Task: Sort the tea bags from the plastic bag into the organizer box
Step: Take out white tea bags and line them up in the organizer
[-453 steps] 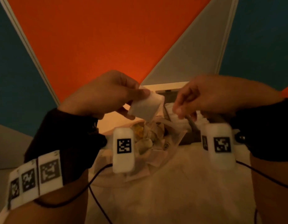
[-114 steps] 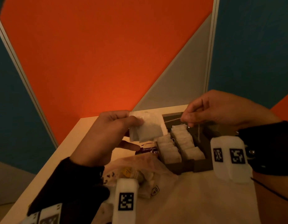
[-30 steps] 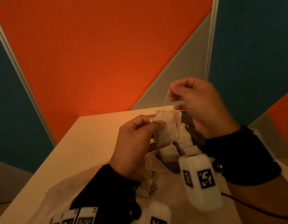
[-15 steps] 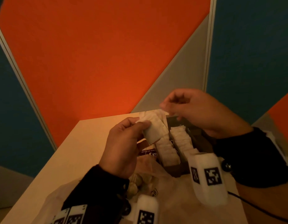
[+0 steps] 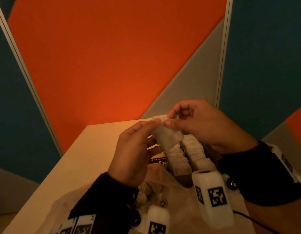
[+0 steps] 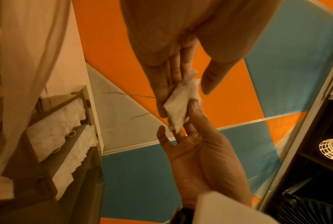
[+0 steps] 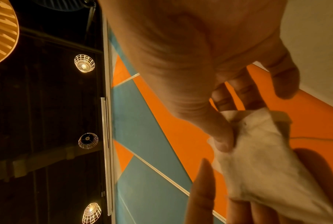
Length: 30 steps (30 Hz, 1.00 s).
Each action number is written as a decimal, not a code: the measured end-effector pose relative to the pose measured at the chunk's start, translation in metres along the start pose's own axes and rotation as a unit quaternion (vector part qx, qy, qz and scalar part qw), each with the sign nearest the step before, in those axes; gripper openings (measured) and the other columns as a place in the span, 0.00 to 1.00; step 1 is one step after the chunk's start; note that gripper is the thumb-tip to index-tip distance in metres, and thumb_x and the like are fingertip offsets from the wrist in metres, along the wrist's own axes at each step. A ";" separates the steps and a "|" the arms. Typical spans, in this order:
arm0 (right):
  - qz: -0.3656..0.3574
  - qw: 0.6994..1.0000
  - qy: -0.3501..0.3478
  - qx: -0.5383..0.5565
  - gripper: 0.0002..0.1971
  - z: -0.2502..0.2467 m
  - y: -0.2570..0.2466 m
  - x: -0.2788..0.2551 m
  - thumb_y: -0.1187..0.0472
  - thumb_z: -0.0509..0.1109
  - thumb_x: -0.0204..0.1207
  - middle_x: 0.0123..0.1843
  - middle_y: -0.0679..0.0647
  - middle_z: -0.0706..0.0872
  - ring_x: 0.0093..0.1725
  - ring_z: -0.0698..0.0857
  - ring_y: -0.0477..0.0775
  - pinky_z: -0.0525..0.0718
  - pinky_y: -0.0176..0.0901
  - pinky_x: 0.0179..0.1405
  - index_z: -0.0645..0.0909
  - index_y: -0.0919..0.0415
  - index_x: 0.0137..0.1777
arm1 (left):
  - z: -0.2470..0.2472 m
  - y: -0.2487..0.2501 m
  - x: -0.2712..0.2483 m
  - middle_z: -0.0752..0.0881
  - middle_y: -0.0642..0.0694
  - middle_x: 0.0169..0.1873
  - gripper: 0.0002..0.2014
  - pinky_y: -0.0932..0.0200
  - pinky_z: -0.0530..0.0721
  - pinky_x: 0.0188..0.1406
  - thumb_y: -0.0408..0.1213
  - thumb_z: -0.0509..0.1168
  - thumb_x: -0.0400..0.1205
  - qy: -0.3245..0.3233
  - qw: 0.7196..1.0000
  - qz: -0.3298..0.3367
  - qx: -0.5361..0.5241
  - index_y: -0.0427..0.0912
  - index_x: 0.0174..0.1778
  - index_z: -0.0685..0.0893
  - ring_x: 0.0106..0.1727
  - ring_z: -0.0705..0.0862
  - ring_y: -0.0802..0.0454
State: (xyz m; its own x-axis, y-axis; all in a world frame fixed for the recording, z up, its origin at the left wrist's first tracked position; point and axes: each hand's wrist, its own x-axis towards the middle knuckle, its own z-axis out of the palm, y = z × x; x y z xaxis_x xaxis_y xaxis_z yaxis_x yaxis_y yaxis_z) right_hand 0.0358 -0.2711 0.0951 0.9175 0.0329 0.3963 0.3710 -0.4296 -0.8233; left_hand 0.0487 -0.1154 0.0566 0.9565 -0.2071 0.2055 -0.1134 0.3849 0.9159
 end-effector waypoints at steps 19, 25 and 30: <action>0.089 0.984 0.020 0.155 0.06 0.005 0.006 0.006 0.65 0.75 0.74 0.43 0.58 0.92 0.37 0.91 0.48 0.85 0.35 0.29 0.85 0.66 0.49 | 0.004 -0.002 -0.002 0.91 0.41 0.48 0.12 0.48 0.88 0.48 0.36 0.60 0.85 0.027 0.996 0.048 -0.065 0.36 0.53 0.87 0.45 0.89 0.47; 0.109 0.975 0.069 0.181 0.04 0.018 0.005 0.008 0.61 0.76 0.74 0.41 0.53 0.91 0.36 0.89 0.45 0.87 0.41 0.32 0.87 0.61 0.46 | 0.003 -0.003 -0.002 0.91 0.41 0.49 0.12 0.51 0.87 0.48 0.36 0.59 0.85 0.027 0.995 0.060 -0.074 0.37 0.54 0.87 0.46 0.89 0.49; 0.115 0.969 0.080 0.204 0.04 0.023 0.003 0.007 0.60 0.77 0.73 0.41 0.53 0.91 0.39 0.89 0.49 0.87 0.51 0.42 0.86 0.60 0.44 | 0.003 -0.004 -0.001 0.90 0.43 0.47 0.12 0.56 0.87 0.42 0.36 0.59 0.85 0.030 0.994 0.058 -0.082 0.39 0.51 0.88 0.44 0.88 0.50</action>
State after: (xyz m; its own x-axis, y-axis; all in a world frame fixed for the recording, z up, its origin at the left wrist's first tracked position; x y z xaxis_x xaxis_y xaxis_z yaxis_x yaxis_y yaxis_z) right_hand 0.0467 -0.2511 0.0861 0.9612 -0.1750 0.2133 0.2138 -0.0161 -0.9767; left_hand 0.0470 -0.1191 0.0539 0.9545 -0.1002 0.2810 -0.1835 0.5455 0.8177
